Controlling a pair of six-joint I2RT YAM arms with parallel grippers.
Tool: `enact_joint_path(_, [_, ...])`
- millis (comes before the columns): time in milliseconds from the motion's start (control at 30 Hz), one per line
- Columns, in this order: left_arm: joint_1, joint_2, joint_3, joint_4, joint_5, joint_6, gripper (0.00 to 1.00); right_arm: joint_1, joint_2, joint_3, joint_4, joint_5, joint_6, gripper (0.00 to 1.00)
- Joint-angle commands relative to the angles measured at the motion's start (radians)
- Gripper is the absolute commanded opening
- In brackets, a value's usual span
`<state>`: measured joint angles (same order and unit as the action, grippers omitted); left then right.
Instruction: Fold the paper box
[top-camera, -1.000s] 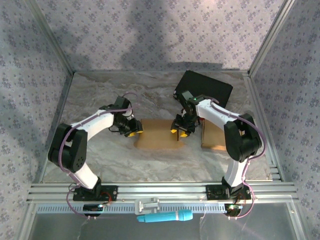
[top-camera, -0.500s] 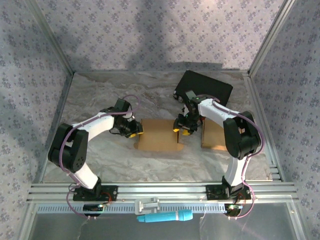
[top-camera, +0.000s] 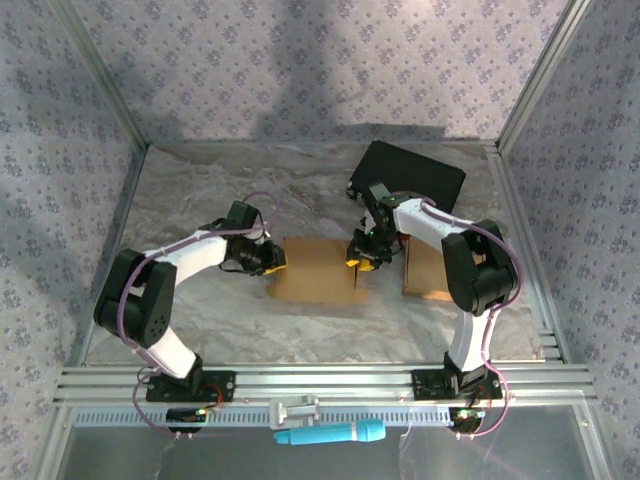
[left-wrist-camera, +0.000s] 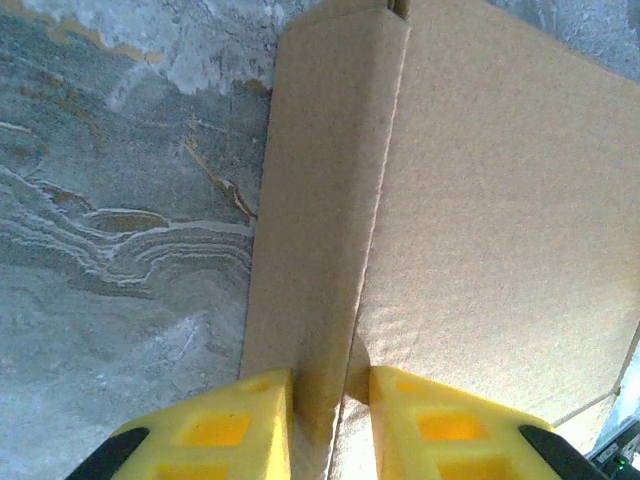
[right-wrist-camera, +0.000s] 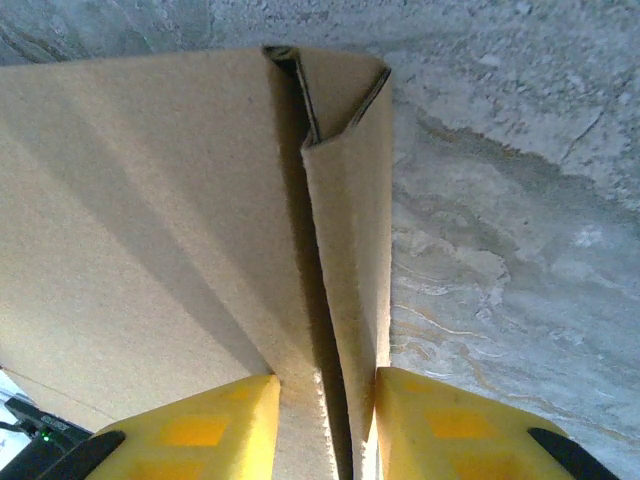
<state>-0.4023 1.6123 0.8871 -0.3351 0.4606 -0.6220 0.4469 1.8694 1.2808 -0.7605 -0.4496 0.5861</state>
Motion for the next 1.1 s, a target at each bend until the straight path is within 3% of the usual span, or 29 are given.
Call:
enact_joint_path(0, [-0.015,-0.004,-0.041,0.036,0.023,-0.009,0.25,0.021,0.037,-0.008,0.015,-0.007,0.012,0.31])
enact_joint_path(533, [-0.078,-0.048,-0.143,0.127,0.072,-0.074,0.22,0.046,0.032,-0.039,0.029,-0.048,0.057,0.14])
enact_joint_path(800, [-0.096,-0.128,-0.218,0.117,0.077,-0.103,0.17,0.044,-0.041,-0.162,0.048,-0.058,0.057,0.12])
enact_joint_path(1067, [-0.098,-0.13,-0.246,0.137,0.089,-0.124,0.16,0.049,-0.043,-0.169,0.054,-0.058,0.063,0.11])
